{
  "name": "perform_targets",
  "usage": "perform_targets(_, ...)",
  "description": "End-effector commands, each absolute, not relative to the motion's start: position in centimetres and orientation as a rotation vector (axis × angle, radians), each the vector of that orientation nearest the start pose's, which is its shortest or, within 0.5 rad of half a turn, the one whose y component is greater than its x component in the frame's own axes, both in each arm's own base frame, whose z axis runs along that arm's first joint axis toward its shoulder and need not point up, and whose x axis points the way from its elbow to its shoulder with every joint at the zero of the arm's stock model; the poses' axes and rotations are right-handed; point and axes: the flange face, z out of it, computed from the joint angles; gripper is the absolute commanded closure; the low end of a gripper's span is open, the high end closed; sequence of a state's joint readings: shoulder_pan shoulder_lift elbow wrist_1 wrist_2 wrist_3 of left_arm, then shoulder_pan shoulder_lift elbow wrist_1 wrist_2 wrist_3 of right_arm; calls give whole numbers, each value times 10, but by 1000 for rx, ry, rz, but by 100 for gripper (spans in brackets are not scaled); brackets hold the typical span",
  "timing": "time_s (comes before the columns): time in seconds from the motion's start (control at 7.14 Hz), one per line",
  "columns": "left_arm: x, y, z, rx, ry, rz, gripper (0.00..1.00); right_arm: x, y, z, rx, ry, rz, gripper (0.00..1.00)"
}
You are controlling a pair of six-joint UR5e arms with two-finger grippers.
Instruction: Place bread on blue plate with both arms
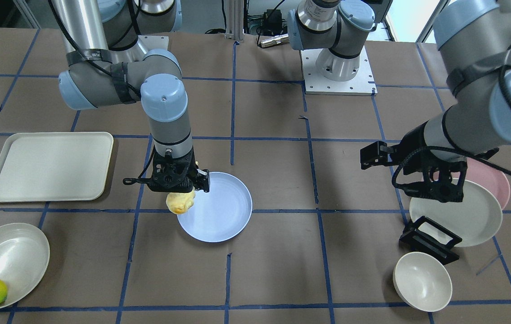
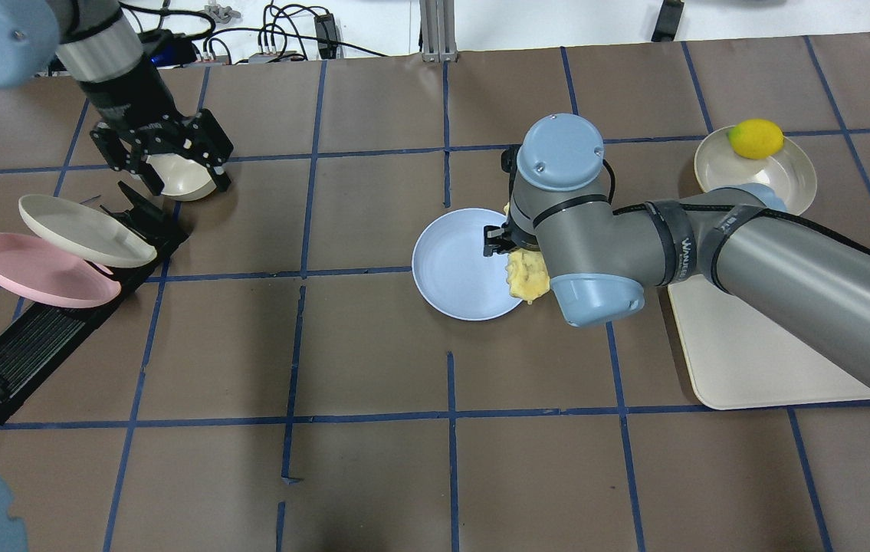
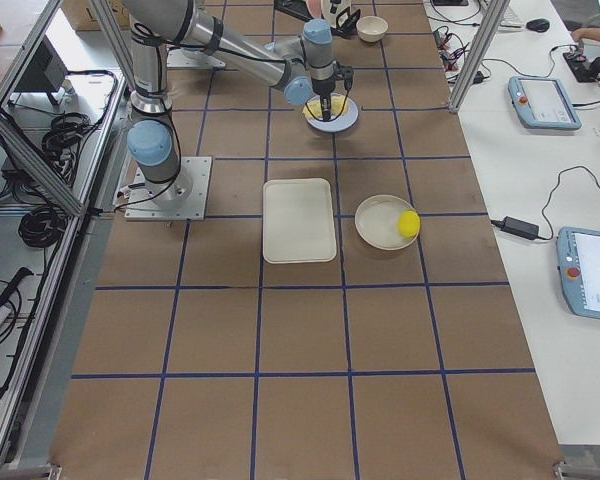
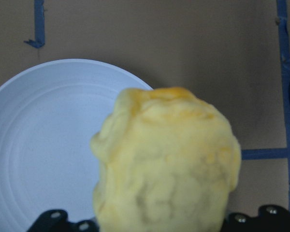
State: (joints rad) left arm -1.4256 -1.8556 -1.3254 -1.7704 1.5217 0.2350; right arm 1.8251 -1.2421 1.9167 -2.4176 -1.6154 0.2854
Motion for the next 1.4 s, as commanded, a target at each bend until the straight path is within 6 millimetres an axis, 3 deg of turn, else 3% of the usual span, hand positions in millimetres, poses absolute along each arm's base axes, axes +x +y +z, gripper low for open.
perform_targets(0.0,-99,-573,505,66,3200,211,0,297,-514,236,111,3110,-283,83)
perform_targets(0.14,-152,-566,514,94,3190,137,0,316,-515,232,107,3108,-283,83)
perform_targets(0.28,-199,-567,522,219,3182,-105,0,316,-515,225,91,3150,-292,78)
perform_targets(0.42,-201,-569,508,231,3173,-86,0,318,-516,221,106,3142,-279,2)
perform_targets(0.56,-202,-574,467,221,3172,18,0,317,-513,212,120,3152,-252,0)
perform_targets(0.84,-172,-563,467,163,3172,52,0,318,-514,214,120,3148,-260,0)
perform_targets(1.26,-165,-528,443,142,3179,101,0,319,-516,217,121,3145,-271,0)
